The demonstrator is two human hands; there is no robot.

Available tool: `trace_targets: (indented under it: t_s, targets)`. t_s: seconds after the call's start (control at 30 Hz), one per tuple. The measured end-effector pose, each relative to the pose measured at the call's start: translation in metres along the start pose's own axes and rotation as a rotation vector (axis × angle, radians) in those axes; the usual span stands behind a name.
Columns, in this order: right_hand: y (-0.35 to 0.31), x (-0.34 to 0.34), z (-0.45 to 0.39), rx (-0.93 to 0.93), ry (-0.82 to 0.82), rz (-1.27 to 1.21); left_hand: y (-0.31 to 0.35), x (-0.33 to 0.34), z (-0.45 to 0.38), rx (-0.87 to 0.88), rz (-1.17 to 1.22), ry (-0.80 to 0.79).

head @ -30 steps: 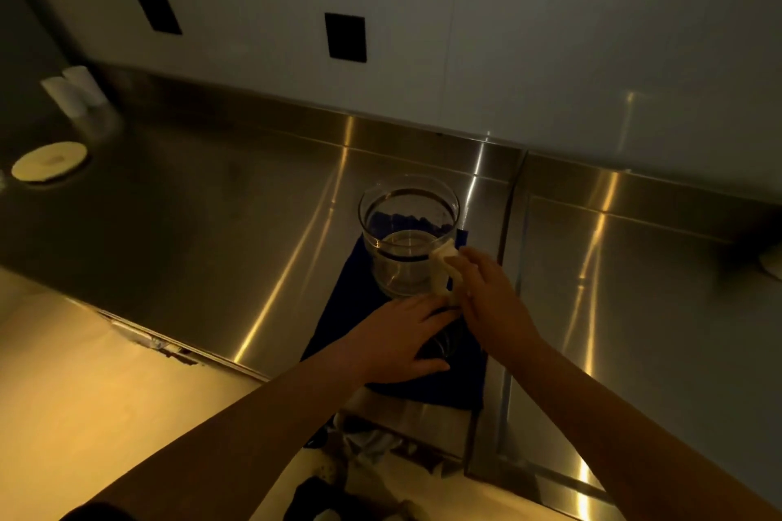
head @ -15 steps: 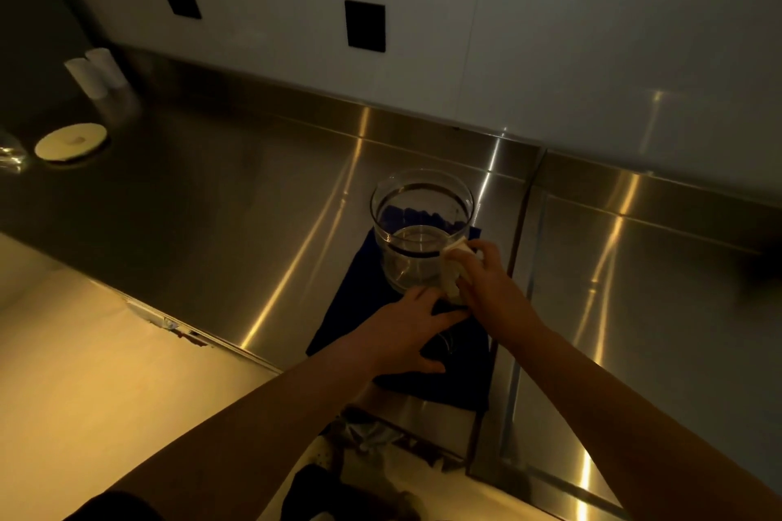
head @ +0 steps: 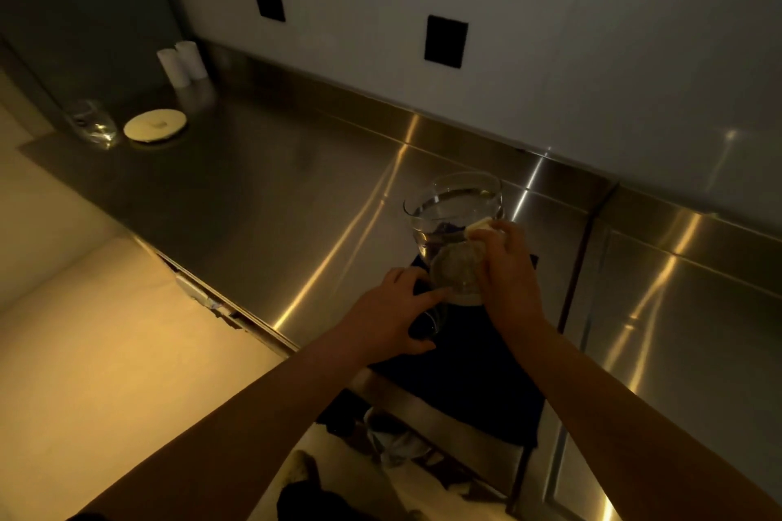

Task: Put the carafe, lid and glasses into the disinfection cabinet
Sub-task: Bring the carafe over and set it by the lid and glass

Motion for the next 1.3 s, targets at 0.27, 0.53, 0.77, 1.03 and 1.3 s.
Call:
trace_targets:
  t_s: [0.27,0.53,0.77,1.03,1.3]
  targets:
    - [-0.06,0.049,-0.025,-0.191,0.053,0.355,-0.071,-0.044,0.031,-0.097,0.065,0.098]
    - [-0.108,0.174,-0.059,-0.256,-0.009,0.326,-0.193,-0.075,0.068,-0.183,0.008,0.152]
    - [-0.142,0.302,-0.089,-0.279,-0.067,0.267,-0.309,-0.106,0.117,-0.308,-0.026,0.182]
    - [-0.178,0.43,-0.124,-0.318,-0.141,0.255,-0.425,-0.138,0.155,-0.413,-0.069,0.169]
    - [-0.191,0.521,-0.18,-0.353,-0.141,0.247,-0.532,-0.164,0.146,-0.444,-0.103,0.149]
Point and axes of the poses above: each hand's wrist, its own z-axis away from the middle knuckle, its own x-axis out of the palm, y = z × x, the point moved 5 cm from there along -z, towards the middle knuckle, and after that the axes turned 2 degrees about z, right-handed, at the moved point
